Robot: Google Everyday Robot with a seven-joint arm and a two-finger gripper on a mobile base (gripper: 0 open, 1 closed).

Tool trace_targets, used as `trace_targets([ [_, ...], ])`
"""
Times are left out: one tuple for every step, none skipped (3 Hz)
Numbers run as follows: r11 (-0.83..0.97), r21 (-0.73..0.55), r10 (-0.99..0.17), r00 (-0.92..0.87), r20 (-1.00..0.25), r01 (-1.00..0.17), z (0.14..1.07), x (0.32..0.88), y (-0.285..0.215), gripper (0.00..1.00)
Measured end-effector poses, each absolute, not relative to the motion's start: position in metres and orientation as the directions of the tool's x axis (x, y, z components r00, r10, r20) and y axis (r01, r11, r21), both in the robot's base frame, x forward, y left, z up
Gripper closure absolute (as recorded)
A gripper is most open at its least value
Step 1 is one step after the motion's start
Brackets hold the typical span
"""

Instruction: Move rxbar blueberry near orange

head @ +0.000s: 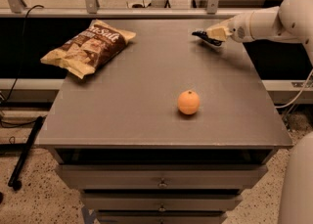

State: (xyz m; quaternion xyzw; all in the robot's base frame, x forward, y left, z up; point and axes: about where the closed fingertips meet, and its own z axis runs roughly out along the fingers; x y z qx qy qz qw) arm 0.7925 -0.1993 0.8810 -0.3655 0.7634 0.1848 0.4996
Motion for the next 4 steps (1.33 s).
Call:
trace_targets([
  [0.626,-0.057,-0.349,-0.214,-0.912,-0.777,0.887,0.775,-0.177,1.00],
  [0.582,-0.039,-0.336,-0.196,-0.921,-0.812,0.894,0.751,-0.152,1.00],
  [0.582,-0.039,-0.336,-0.196,-0.921,-0.813,0.894,0.751,-0.152,1.00],
  [0.546,-0.039,-0.359,-0.191,-0.913,-0.837,0.890,0.731,-0.145,1.00],
])
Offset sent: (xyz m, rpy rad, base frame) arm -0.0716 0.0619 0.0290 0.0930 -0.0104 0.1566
